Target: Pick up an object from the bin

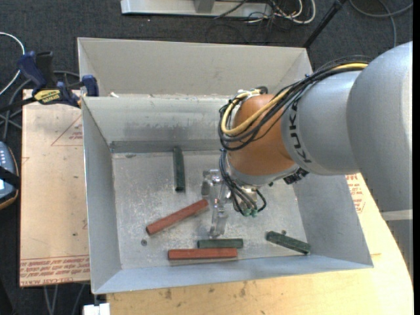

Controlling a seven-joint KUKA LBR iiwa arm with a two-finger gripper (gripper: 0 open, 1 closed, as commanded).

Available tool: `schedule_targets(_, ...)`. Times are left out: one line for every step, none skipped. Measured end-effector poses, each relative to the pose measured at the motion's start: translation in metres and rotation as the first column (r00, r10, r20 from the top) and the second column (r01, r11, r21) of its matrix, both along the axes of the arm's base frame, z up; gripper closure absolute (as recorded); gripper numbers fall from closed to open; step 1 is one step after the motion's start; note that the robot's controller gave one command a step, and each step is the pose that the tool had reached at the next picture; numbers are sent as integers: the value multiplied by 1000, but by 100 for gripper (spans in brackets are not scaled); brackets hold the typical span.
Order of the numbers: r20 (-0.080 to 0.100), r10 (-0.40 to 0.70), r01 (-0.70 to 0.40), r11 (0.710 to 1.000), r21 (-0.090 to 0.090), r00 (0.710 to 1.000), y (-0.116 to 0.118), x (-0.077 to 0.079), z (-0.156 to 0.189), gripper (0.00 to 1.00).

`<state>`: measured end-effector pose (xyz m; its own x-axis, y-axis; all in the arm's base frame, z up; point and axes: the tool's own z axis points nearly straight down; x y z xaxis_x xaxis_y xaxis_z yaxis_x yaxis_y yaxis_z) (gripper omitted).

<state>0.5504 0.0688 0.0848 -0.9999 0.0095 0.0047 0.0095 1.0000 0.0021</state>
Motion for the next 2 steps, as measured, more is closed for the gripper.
schedule_targets(7,20,-20,1000,2,1000,56,21,-16,0)
schedule_targets(6,14,-14,1000,0,1000,52,21,-15,100)
